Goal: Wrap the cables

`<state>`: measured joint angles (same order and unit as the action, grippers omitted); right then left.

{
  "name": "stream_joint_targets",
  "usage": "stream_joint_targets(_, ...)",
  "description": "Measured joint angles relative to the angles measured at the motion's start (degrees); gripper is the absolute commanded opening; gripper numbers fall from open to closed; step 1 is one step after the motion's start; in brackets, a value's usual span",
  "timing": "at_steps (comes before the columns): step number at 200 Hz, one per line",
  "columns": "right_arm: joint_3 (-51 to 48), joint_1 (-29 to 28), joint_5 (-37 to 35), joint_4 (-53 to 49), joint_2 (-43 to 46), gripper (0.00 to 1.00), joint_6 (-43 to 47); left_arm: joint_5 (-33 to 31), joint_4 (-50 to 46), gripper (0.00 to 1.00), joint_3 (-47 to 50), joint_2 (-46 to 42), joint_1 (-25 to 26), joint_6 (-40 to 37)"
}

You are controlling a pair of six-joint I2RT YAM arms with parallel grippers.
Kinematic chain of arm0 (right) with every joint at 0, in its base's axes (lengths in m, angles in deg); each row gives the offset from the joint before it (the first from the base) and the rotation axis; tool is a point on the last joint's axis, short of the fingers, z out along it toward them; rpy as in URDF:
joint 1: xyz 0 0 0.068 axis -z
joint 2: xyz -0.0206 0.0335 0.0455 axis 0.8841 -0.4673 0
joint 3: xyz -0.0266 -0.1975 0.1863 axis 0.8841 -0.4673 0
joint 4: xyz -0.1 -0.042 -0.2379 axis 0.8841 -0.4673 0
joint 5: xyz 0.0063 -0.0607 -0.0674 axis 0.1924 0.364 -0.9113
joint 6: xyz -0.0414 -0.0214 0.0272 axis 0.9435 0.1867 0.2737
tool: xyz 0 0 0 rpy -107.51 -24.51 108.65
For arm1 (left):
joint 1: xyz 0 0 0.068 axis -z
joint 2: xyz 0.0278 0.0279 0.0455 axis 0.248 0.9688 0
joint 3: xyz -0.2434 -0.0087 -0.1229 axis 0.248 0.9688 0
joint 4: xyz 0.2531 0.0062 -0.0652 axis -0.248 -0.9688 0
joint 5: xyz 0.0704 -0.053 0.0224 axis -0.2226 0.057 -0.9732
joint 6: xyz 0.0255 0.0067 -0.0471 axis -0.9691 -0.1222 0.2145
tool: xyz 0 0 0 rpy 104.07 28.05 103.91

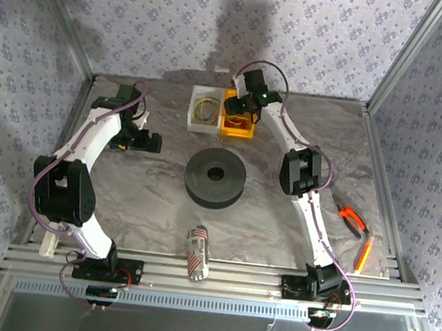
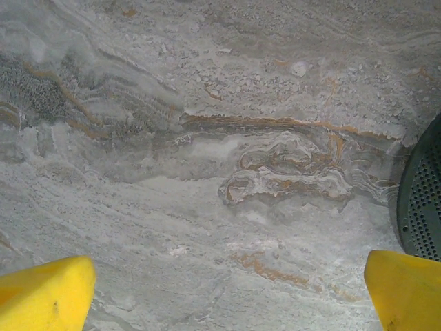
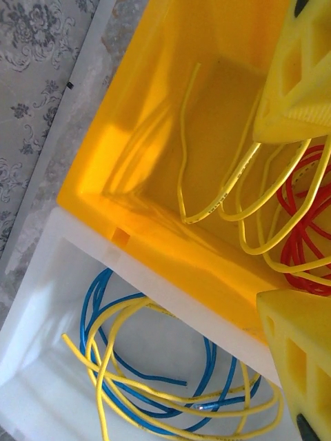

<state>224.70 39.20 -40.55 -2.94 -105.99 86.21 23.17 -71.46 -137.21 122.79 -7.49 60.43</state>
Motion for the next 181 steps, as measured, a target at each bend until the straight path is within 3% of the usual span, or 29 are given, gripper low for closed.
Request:
stream_joint_targets(95,3.0,1.0,0.9,1.4,-3.7,0.47,0.9,0.0,0.3,1.00,0.0,0.0,0.8,-0.2)
stream_joint_targets(181,4.6,0.7,0.8,1.3,-3.9,0.19,2.3,0.0,0.2,1.00,-0.4,0.0,1.2,-0.6)
